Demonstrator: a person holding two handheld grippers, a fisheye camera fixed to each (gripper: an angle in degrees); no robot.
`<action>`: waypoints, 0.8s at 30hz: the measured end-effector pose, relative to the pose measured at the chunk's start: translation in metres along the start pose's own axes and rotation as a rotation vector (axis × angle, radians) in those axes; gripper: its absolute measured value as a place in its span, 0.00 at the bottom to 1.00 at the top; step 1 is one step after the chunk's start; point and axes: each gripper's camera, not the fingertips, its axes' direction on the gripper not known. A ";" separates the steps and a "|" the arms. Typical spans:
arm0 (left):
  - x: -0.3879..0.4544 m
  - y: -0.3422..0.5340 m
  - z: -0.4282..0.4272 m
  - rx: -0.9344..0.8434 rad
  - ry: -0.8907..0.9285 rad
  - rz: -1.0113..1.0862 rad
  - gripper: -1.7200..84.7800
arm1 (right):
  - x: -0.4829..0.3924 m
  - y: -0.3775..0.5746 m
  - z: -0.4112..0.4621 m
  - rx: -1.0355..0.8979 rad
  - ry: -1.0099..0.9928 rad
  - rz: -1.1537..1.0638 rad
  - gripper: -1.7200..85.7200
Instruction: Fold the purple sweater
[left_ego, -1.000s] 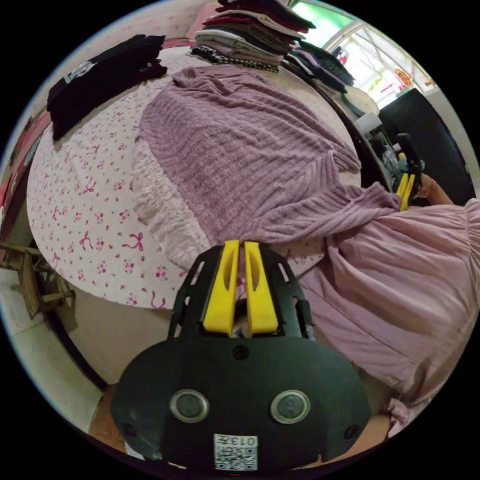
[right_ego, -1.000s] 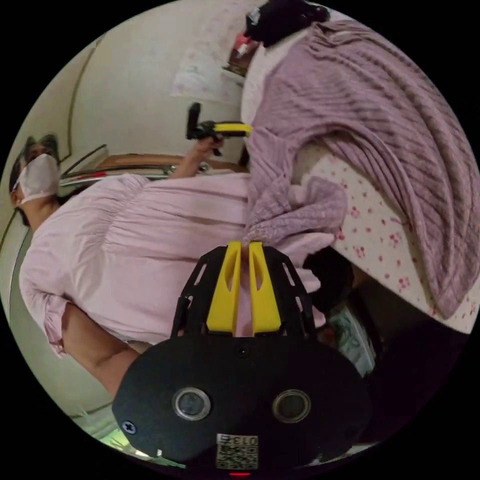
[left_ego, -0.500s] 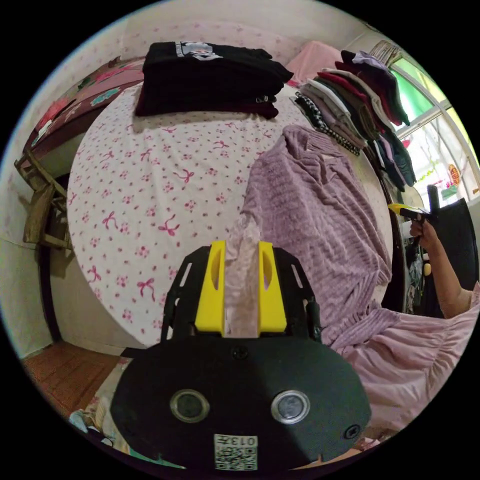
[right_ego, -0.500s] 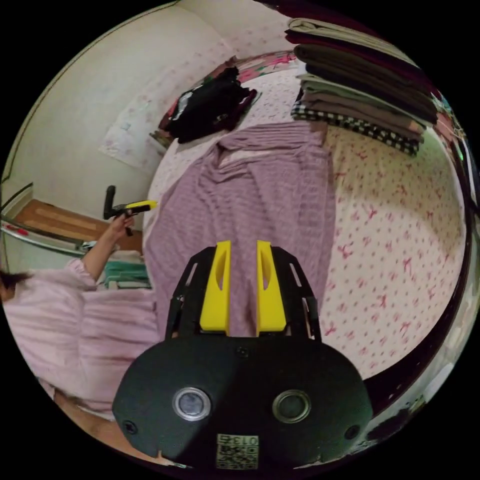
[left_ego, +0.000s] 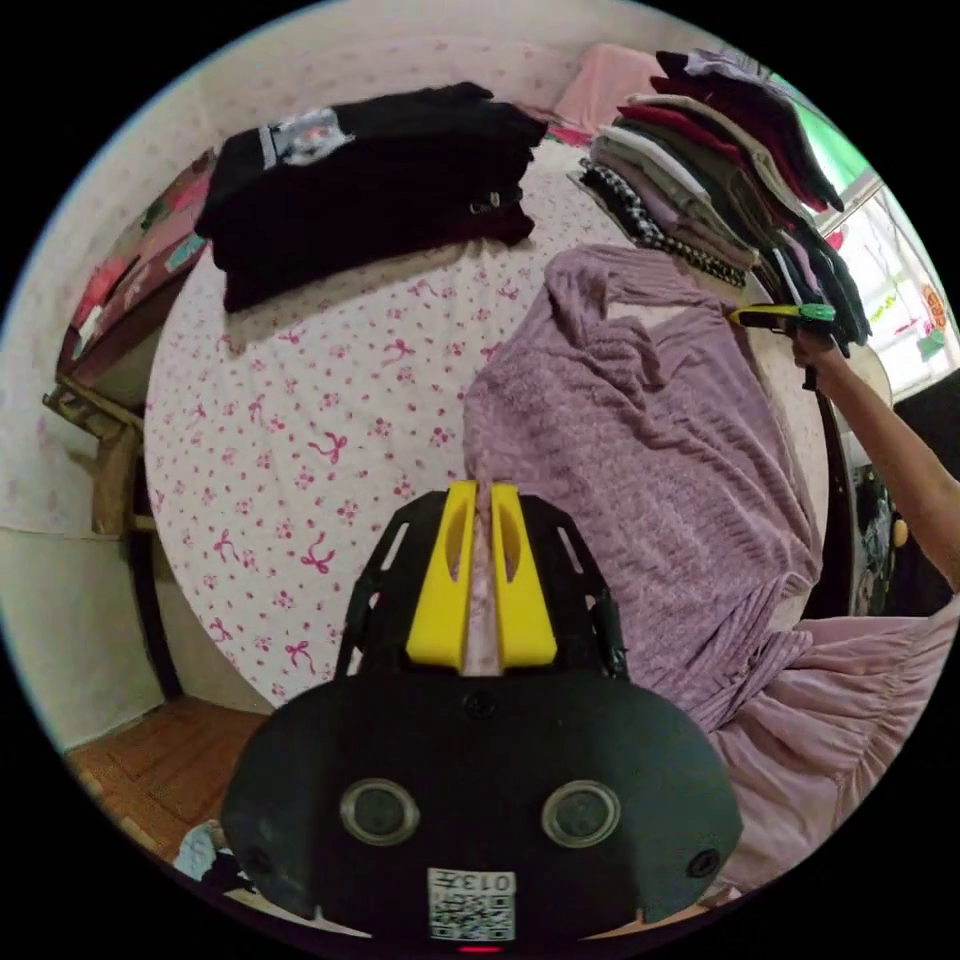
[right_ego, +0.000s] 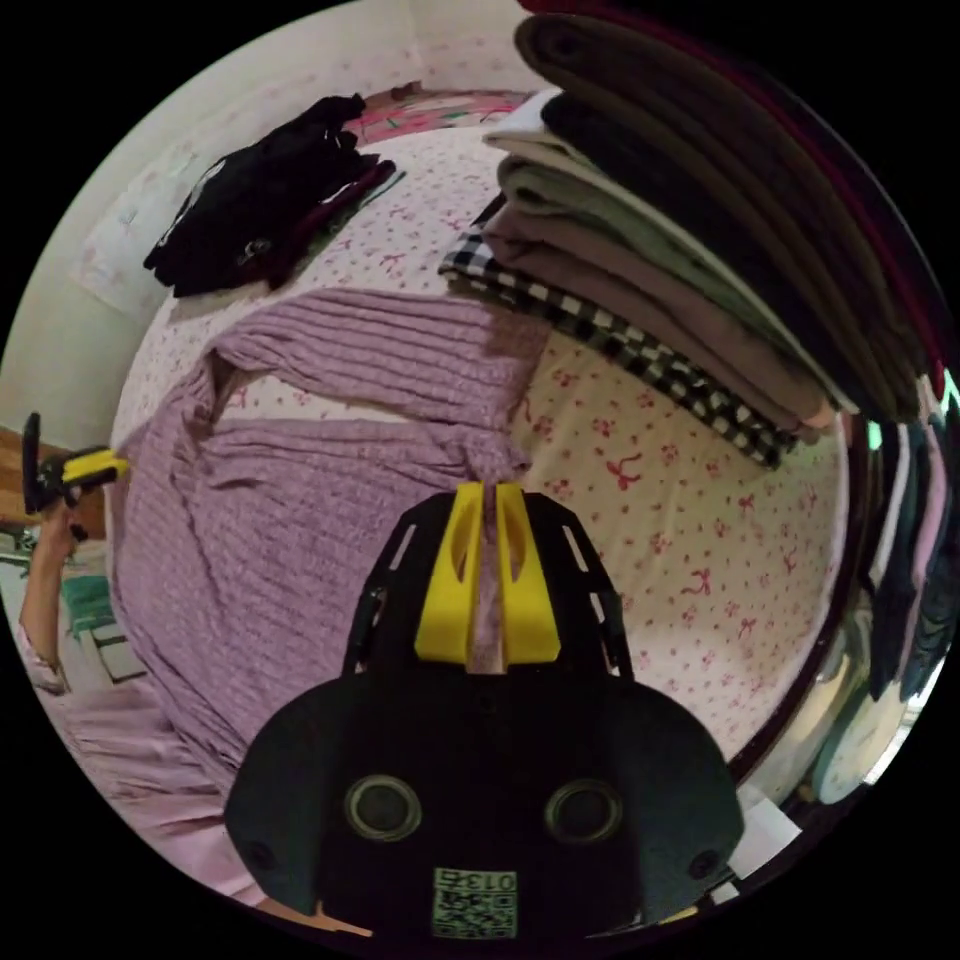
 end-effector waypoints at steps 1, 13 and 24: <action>0.005 0.001 -0.016 0.073 -0.044 -0.002 0.04 | 0.000 0.001 -0.005 0.020 0.035 -0.008 0.06; 0.006 0.009 0.025 0.072 0.033 -0.145 0.13 | 0.025 0.007 -0.043 0.203 0.009 0.143 0.12; 0.035 0.004 0.018 0.063 0.009 -0.081 0.04 | -0.207 -0.136 0.016 0.059 -0.095 -0.534 0.13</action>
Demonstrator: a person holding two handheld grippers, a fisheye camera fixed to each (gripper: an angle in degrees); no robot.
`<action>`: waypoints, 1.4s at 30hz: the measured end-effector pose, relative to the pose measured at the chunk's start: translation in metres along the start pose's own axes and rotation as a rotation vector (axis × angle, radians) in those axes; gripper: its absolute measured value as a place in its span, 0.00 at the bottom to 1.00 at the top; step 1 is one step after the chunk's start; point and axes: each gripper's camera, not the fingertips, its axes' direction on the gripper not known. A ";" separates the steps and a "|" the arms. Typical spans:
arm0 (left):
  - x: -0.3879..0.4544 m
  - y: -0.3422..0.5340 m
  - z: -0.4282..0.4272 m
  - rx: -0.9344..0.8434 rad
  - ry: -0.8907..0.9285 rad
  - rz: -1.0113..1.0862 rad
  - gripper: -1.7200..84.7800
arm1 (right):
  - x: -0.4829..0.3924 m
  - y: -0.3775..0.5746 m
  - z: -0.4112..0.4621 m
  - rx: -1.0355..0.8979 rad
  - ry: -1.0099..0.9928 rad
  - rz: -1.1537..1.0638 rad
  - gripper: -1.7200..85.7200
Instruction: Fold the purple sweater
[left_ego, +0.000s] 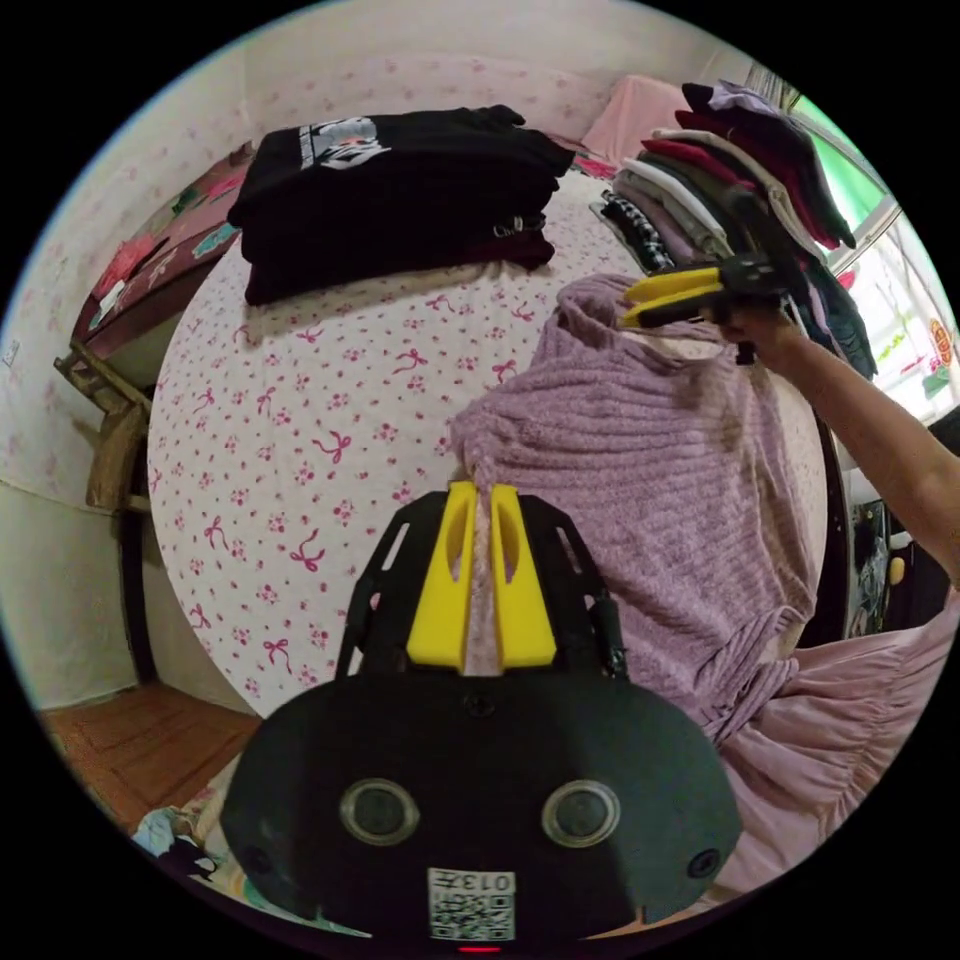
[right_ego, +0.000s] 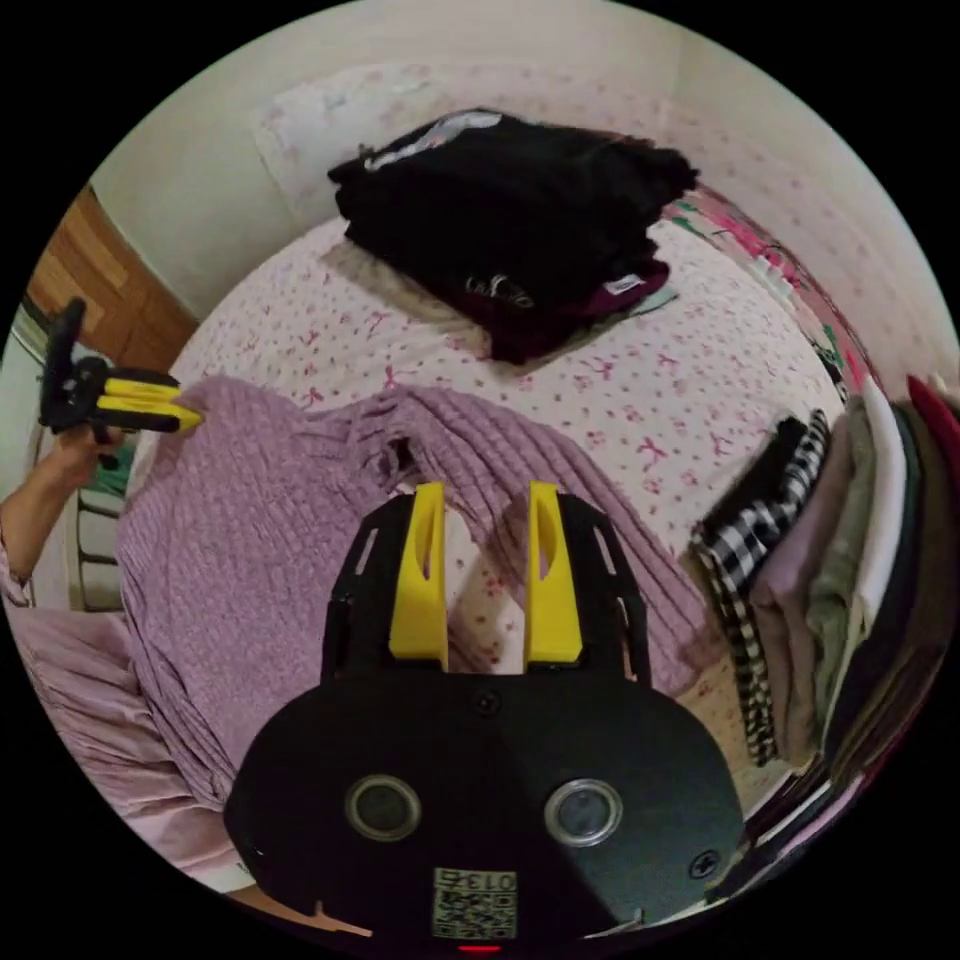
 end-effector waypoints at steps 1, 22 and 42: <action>0.004 0.002 -0.005 0.009 -0.001 0.006 0.03 | -0.003 -0.005 0.008 -0.037 0.012 -0.017 0.11; 0.156 0.131 -0.012 -0.138 -0.057 0.600 0.09 | -0.024 0.370 -0.116 0.080 0.007 0.691 0.09; 0.115 0.017 0.008 -0.197 0.262 0.581 0.04 | 0.037 0.227 -0.087 -0.082 -0.084 0.413 0.06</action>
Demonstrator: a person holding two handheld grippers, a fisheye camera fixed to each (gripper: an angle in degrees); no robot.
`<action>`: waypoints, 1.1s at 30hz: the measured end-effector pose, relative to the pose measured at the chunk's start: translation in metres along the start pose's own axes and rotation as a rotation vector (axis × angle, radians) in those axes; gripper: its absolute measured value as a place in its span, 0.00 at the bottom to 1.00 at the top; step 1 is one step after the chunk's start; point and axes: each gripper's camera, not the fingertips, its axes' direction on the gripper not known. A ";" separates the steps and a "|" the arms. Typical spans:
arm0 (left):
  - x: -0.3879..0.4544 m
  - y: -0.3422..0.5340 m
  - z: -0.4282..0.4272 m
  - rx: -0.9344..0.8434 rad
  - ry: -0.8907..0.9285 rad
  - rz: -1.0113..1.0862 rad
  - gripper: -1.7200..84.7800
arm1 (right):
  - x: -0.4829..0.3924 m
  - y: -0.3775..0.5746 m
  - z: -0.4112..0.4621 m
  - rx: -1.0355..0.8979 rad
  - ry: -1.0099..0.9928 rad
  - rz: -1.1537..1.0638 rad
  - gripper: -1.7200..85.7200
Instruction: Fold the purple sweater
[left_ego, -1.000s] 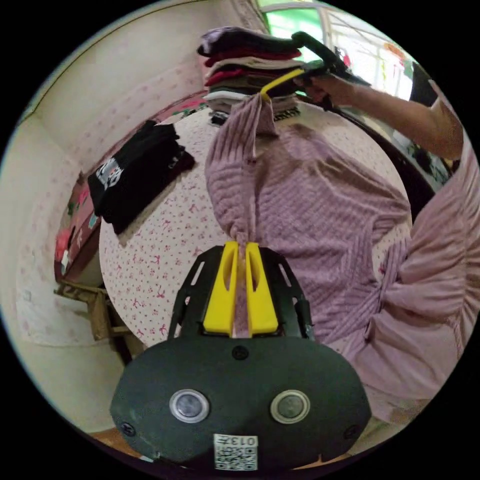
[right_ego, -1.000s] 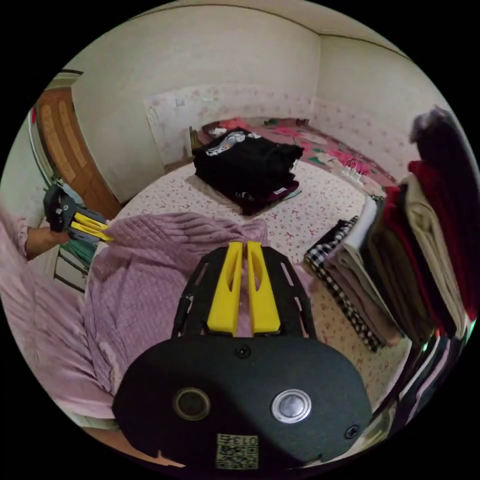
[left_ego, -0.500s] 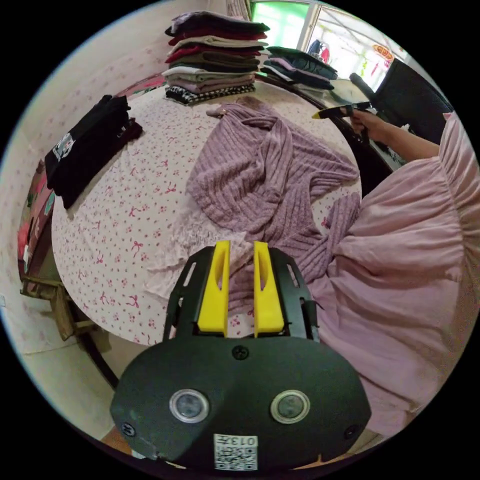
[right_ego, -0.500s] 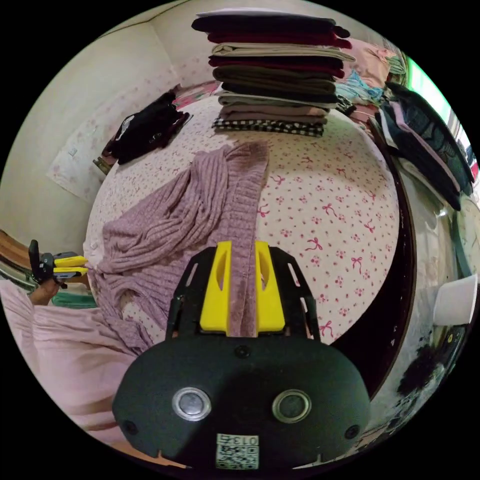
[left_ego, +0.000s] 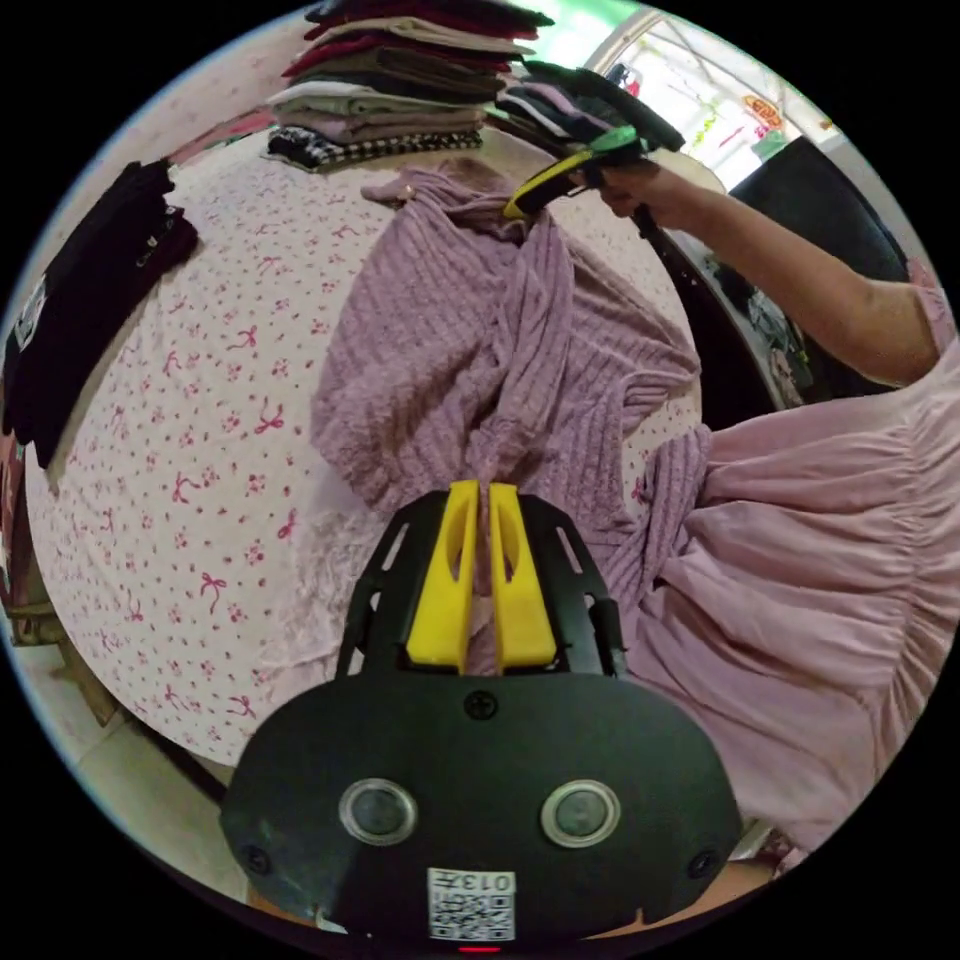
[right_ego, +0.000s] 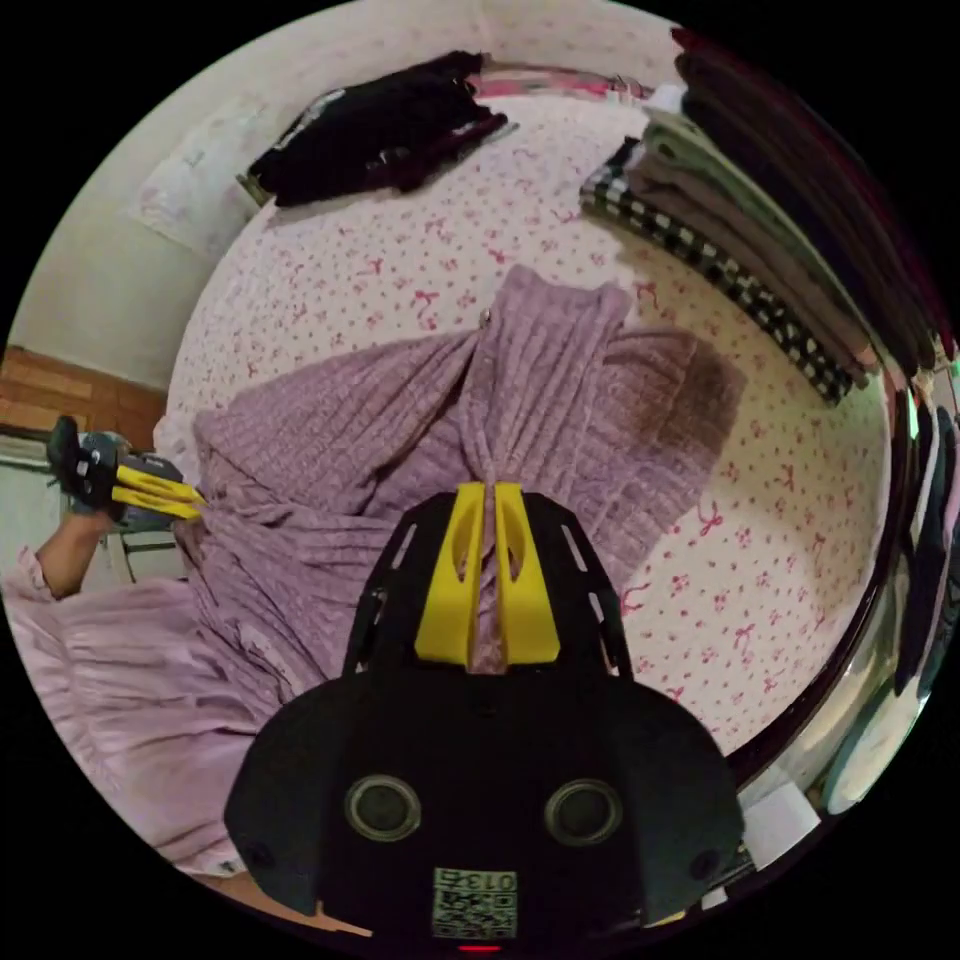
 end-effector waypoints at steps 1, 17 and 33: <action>-0.012 0.006 -0.019 0.062 0.026 -0.015 0.03 | 0.002 0.001 -0.010 0.025 -0.004 -0.009 0.05; -0.266 0.010 -0.084 0.219 -0.124 -0.553 0.05 | -0.020 -0.231 -0.127 0.375 0.111 -0.154 0.12; -0.284 -0.029 -0.050 0.105 -0.168 -0.449 0.13 | 0.173 0.037 -0.095 0.249 0.040 0.331 0.13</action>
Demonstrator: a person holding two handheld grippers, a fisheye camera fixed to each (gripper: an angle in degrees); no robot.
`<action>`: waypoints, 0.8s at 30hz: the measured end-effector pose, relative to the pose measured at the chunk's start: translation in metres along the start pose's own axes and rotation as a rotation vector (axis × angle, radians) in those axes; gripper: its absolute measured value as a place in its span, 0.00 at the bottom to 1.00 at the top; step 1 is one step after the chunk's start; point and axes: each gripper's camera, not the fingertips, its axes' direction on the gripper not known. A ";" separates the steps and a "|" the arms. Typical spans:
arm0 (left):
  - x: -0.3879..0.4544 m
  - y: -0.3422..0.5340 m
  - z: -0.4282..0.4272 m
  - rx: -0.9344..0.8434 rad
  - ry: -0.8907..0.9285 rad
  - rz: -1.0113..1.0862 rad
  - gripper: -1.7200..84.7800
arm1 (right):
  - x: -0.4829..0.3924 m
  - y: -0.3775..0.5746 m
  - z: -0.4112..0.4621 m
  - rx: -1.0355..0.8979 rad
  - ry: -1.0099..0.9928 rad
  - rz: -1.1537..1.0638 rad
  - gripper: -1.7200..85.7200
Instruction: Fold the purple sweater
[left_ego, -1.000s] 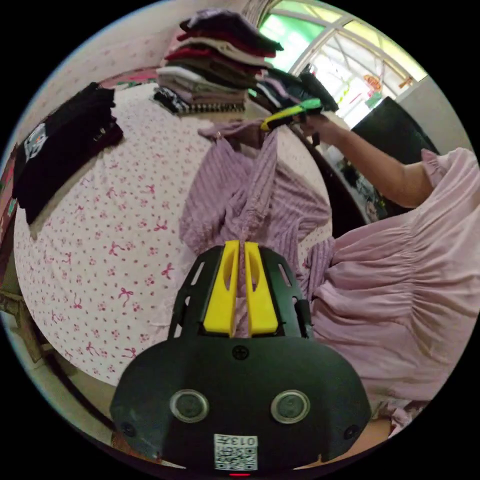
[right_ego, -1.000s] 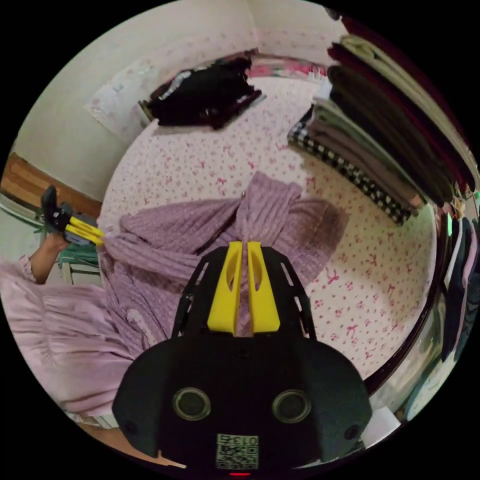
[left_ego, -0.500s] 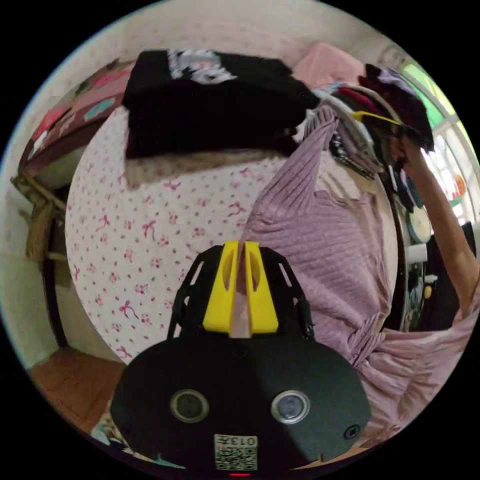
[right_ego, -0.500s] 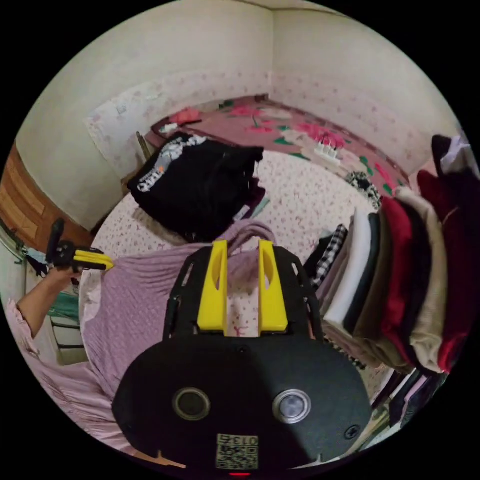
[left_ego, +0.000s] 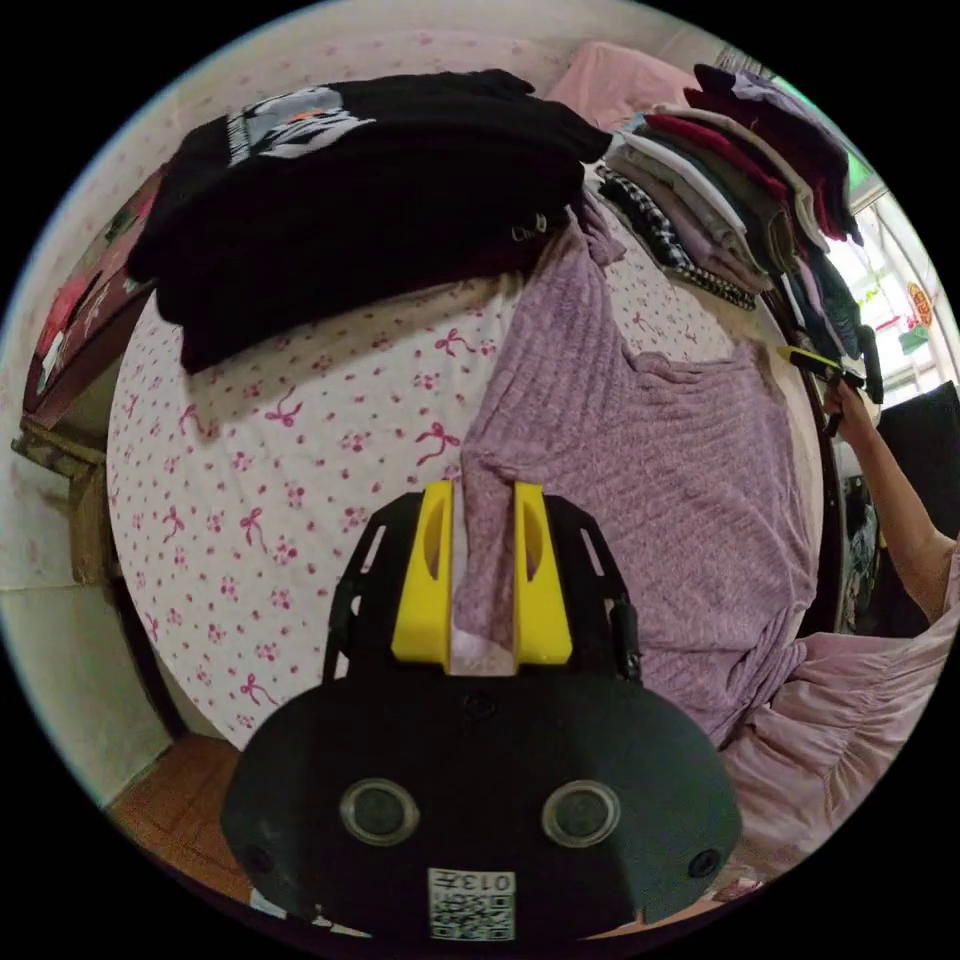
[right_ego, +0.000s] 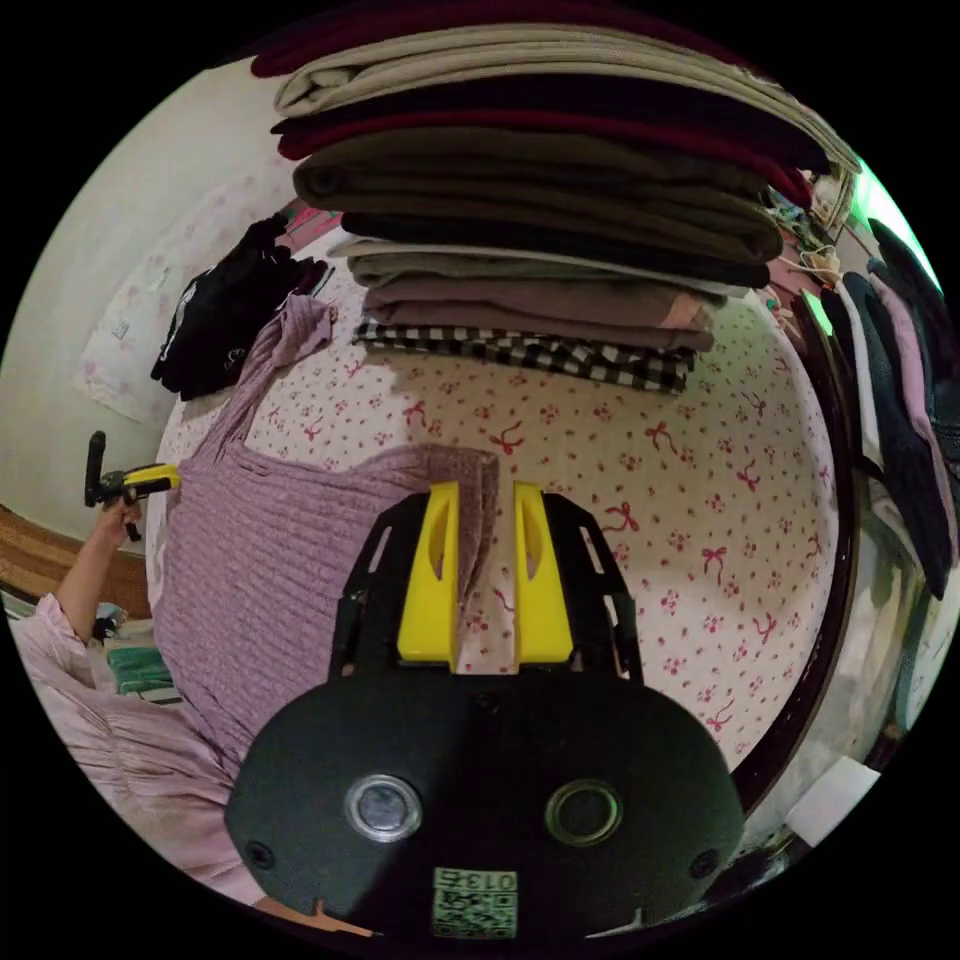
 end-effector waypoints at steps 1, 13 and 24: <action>0.005 -0.007 0.007 -0.025 -0.008 0.006 0.13 | -0.003 0.000 -0.001 0.008 -0.002 -0.024 0.13; 0.027 -0.001 -0.032 0.198 -0.181 0.051 0.03 | -0.005 0.009 -0.062 0.139 0.044 -0.153 0.04; -0.012 0.003 0.009 0.134 -0.110 -0.165 0.09 | 0.053 0.039 -0.084 0.096 0.038 0.107 0.08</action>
